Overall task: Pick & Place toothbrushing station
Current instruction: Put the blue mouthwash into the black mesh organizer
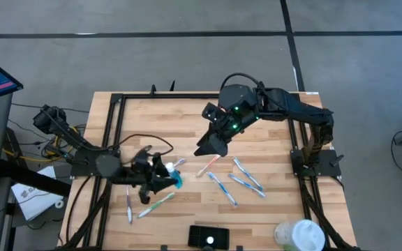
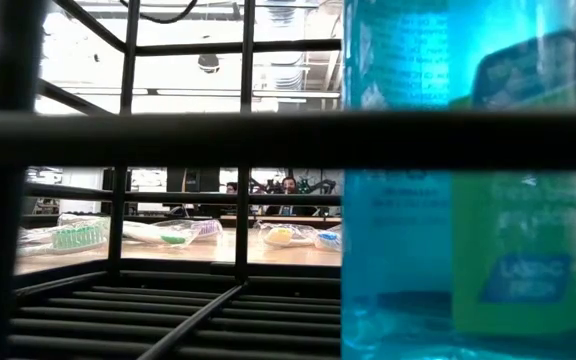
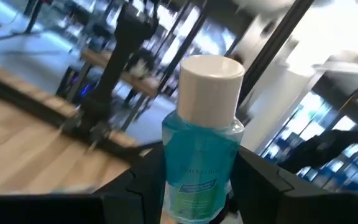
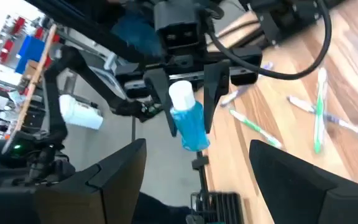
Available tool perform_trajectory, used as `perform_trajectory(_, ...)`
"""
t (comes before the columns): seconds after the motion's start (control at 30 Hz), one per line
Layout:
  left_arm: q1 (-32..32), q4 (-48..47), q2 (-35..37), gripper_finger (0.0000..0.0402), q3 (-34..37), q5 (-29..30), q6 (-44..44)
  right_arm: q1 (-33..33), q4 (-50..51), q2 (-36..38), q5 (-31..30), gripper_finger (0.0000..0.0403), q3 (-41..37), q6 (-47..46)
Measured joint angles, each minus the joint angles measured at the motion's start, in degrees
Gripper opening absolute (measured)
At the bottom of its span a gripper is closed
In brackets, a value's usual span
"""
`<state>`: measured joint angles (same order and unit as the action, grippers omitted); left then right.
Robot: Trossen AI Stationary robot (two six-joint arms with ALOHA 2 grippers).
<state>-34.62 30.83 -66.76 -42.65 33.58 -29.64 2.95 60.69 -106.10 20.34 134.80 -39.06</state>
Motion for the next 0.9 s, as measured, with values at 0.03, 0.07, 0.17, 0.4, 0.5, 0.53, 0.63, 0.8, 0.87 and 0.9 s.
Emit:
perform_trajectory(0.03, 0.24, -3.2, -0.9, 0.0145, -1.56, -0.02, -0.53, 0.08, 0.54, -0.01, -0.47, 0.0276, 0.0, -0.01)
perform_trajectory(0.07, 0.47, -6.52, -1.75, 0.0145, -3.18, -0.02, -0.79, 0.28, 1.16, -0.02, -1.12, 0.0276, 0.0, -0.28)
perform_trajectory(0.17, 0.67, -15.73, -4.69, 0.0145, -8.16, 0.78, -0.79, 0.84, 3.28, -0.02, -4.58, 0.0276, 0.0, -1.38)
perform_trajectory(0.4, 1.34, -32.84, -11.06, 0.0145, -16.68, 5.4, -0.34, 2.67, 10.36, -0.02, -16.09, 0.0276, 0.0, -1.54)
perform_trajectory(0.5, 2.03, -36.47, -12.9, 0.0145, -18.13, 5.7, -0.29, 3.96, 11.33, 0.02, -17.33, 0.0276, -1.23, -2.62)
perform_trajectory(0.53, 2.3, -36.72, -13.39, 0.0145, -18.19, 5.68, -0.25, 4.28, 11.34, -0.01, -17.34, 0.0276, -1.91, -3.72)
perform_trajectory(0.63, 3.19, -37.11, -13.85, 0.0145, -18.22, 5.61, -0.25, 5.03, 10.17, -0.2, -17.38, 0.0276, -4.0, -8.01)
perform_trajectory(0.8, 5.31, -37.49, -13.92, 0.0145, -18.27, 3.19, -0.23, 6.46, 8.46, -0.11, -16.77, 0.0276, -8.6, -13.31)
perform_trajectory(0.87, 6.24, -37.63, -13.92, 0.0145, -18.27, 0.84, -0.27, 6.53, 6.54, -0.08, -14.16, 0.0276, -11.13, -14.41)
perform_trajectory(0.9, 6.74, -37.93, -13.94, 0.0145, -18.27, -0.36, -0.62, 6.49, 5.97, -0.16, -12.89, 0.0276, -12.06, -14.88)
